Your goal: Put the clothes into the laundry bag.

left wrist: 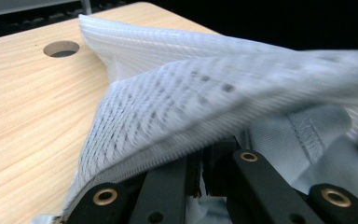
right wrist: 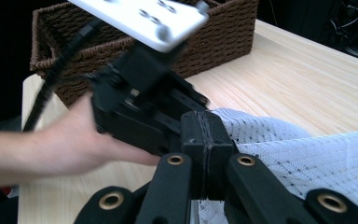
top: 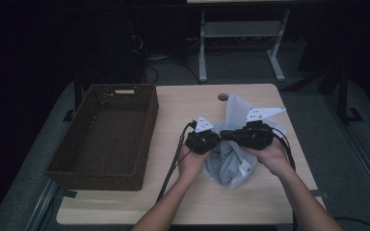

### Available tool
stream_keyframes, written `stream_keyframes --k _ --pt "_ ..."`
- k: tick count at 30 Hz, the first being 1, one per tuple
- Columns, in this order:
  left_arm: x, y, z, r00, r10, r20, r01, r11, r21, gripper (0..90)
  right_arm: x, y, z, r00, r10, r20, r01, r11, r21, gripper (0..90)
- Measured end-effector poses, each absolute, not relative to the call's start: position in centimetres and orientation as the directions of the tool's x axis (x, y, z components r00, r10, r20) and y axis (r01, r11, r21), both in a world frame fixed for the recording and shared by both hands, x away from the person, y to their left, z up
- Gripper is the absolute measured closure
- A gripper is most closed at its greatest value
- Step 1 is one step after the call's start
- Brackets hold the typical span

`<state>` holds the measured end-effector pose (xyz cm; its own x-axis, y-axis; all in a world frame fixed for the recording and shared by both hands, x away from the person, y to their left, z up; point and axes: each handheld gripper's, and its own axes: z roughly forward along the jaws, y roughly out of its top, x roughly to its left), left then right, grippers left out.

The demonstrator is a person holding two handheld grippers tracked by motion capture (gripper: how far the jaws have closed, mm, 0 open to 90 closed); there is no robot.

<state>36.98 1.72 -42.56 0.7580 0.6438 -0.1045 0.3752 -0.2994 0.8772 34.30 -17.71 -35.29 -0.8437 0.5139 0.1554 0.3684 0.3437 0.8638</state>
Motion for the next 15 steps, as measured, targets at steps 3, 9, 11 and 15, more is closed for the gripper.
stream_keyframes --k 3,9,11,15 --pt "37.2 1.3 -43.5 0.752 0.649 -0.119 0.387 -0.287 0.876 85.5 34.4 -17.7 -35.4 -0.843 0.515 0.155 0.370 0.346 0.862 88.9" --pt "36.8 2.1 -43.3 0.767 0.630 -0.124 0.389 -0.303 0.870 72.6 34.5 -18.1 -35.4 -0.835 0.531 0.141 0.369 0.352 0.860 88.9" --pt "36.5 2.7 -42.7 0.774 0.623 -0.111 0.384 -0.324 0.865 66.7 34.6 -18.1 -35.6 -0.832 0.537 0.137 0.370 0.355 0.859 88.8" --pt "35.6 4.2 -41.4 0.787 0.608 -0.102 0.380 -0.348 0.857 62.1 34.7 -18.0 -36.0 -0.827 0.546 0.132 0.377 0.365 0.851 88.8"
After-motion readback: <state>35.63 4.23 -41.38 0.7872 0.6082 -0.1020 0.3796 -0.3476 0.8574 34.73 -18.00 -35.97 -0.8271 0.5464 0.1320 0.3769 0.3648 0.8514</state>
